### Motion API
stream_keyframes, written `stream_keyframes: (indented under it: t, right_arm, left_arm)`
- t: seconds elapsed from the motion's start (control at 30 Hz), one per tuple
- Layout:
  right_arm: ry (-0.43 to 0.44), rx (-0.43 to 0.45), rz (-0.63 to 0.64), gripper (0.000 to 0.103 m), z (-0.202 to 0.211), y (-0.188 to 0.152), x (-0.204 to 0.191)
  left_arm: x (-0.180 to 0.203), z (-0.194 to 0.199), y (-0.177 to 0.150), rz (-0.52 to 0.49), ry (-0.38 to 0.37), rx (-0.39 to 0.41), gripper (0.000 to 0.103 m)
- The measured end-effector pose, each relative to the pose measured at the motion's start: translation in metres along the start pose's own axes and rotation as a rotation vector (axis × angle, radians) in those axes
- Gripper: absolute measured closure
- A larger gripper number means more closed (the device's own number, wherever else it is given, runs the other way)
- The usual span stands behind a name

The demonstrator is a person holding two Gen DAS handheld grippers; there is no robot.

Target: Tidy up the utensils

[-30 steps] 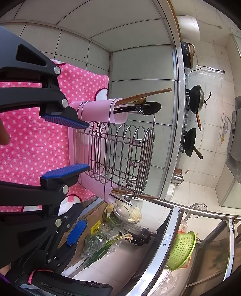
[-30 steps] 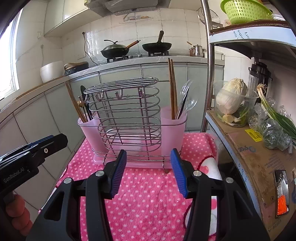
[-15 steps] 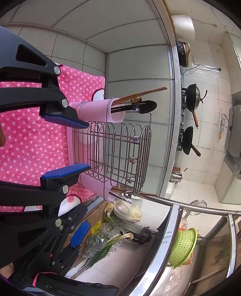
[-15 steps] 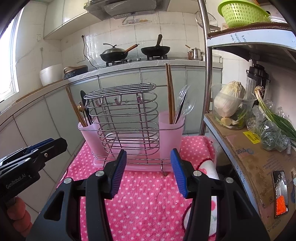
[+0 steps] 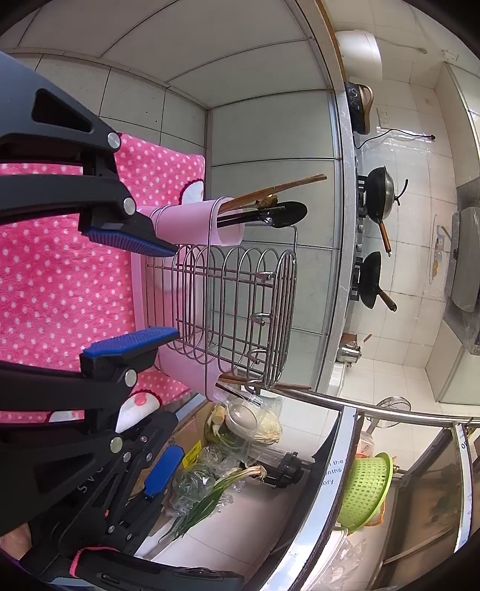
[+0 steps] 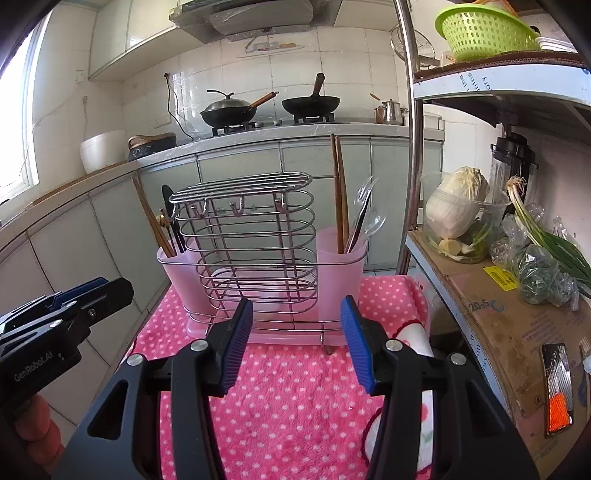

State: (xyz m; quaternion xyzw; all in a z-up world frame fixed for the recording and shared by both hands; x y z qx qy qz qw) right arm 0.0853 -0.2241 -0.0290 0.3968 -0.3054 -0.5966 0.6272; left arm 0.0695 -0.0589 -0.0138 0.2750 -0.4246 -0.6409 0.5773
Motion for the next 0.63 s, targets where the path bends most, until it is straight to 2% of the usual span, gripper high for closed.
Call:
stream_keyframes:
  t: [0.63]
  right_arm:
    - [-0.011, -0.036, 0.003, 0.053, -0.015, -0.008, 0.004]
  left_arm:
    - [-0.007, -0.019, -0.009, 0.010, 0.007, -0.046, 0.064]
Point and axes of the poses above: each gripper's, at about its wrist camera, not at the fingertips, and z roughly against the way its jaws point, x to its right, y to its top, the point moved 8 cm from there along -z, roughly the way its jaws point, and after that the axes turned 1 degree about -z, right-handed, at the moved point
